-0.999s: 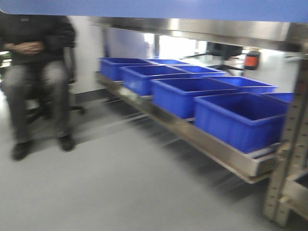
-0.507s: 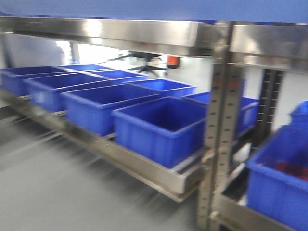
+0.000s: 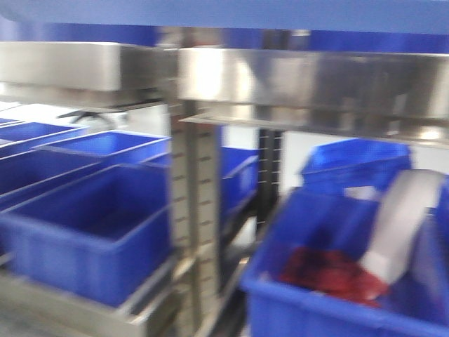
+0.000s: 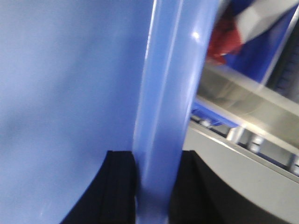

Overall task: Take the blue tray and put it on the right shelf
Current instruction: 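Drive up to the shelf rack holding the tray with both grippers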

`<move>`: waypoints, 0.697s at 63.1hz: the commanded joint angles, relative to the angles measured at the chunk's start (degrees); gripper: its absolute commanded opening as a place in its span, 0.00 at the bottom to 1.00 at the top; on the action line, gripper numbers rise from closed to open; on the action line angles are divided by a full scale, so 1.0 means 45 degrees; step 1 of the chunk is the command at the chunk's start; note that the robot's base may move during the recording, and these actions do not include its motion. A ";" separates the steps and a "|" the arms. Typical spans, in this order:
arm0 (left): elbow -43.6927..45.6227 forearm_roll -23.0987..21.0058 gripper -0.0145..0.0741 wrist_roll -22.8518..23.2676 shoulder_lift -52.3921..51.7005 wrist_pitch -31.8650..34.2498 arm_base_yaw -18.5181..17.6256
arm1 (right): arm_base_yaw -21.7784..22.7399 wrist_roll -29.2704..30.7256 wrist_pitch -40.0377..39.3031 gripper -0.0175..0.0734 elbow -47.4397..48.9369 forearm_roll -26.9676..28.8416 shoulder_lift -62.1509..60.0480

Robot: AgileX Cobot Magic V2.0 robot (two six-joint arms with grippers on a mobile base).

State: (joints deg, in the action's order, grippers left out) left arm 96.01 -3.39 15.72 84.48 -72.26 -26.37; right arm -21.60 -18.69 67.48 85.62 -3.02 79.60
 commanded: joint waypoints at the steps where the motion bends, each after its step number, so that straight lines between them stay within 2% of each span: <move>1: 0.0342 0.0024 0.11 -0.0260 -0.0531 -0.0966 -0.0050 | 0.0089 0.0394 -0.0312 0.25 0.0384 -0.0701 -0.0421; 44: 0.0342 -0.0057 0.11 -0.0260 -0.0509 -0.0966 -0.0050 | 0.0089 0.0394 -0.0312 0.25 0.0384 -0.0701 -0.0421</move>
State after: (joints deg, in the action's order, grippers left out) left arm 96.01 -3.72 15.72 84.48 -72.16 -26.37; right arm -21.50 -18.69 67.59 85.62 -3.27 79.60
